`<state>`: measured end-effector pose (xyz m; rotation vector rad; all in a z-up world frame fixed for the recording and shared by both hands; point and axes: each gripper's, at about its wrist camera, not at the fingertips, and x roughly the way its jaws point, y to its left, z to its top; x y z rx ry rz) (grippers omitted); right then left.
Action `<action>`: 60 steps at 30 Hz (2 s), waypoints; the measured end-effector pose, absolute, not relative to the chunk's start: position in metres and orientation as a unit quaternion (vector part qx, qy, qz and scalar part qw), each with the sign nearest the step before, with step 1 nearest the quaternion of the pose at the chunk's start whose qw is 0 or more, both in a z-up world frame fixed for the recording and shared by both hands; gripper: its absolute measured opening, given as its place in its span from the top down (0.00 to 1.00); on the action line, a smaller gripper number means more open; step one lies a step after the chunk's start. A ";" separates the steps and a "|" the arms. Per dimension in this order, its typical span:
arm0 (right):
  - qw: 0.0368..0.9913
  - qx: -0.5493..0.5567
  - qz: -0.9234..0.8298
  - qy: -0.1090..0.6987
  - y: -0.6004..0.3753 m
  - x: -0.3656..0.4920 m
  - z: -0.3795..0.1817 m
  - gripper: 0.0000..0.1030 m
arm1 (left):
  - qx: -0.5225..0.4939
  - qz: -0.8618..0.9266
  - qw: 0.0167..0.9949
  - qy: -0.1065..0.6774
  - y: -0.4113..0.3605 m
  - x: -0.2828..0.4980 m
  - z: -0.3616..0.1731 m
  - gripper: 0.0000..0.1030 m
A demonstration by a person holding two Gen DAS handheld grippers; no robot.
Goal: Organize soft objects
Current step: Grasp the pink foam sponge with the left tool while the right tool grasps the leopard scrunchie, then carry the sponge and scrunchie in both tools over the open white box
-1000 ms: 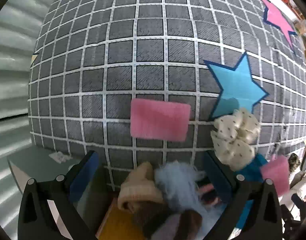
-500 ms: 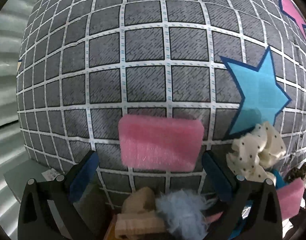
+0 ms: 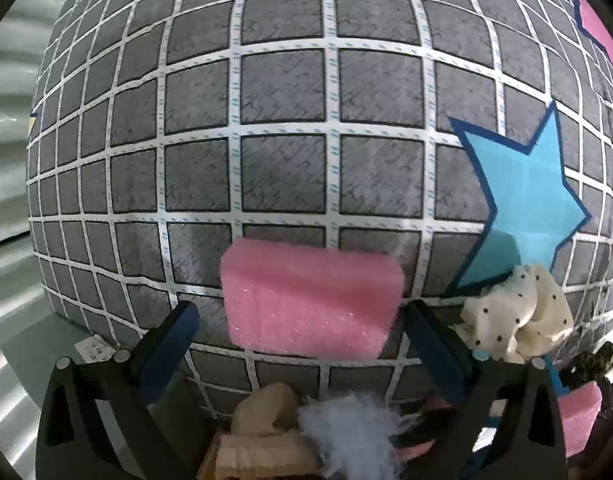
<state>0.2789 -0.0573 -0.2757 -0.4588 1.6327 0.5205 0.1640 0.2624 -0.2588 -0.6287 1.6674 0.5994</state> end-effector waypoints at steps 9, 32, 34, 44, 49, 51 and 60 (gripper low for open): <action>0.640 -0.208 0.244 0.699 -0.071 0.258 -0.243 0.54 | -0.228 0.247 0.611 0.717 0.237 0.164 -0.248 0.30; 0.635 -0.137 0.297 0.700 -0.143 0.278 -0.169 0.58 | -0.194 0.212 0.723 0.628 0.117 0.137 -0.091 0.30; 0.635 -0.136 0.302 0.698 -0.148 0.274 -0.158 0.58 | -0.194 0.204 0.727 0.626 0.099 0.135 -0.091 0.30; 0.624 -0.151 0.334 0.690 -0.161 0.242 -0.151 0.58 | -0.151 0.190 0.725 0.644 0.005 0.072 -0.055 0.30; 0.614 -0.161 0.354 0.688 -0.167 0.225 -0.150 0.58 | -0.166 0.194 0.715 0.650 -0.014 -0.033 0.022 0.30; 0.607 -0.162 0.360 0.690 -0.168 0.218 -0.150 0.58 | -0.165 0.201 0.713 0.652 -0.024 -0.046 0.025 0.30; 0.591 -0.171 0.385 0.688 -0.159 0.171 -0.143 0.58 | -0.173 0.180 0.698 0.671 -0.018 -0.085 0.020 0.30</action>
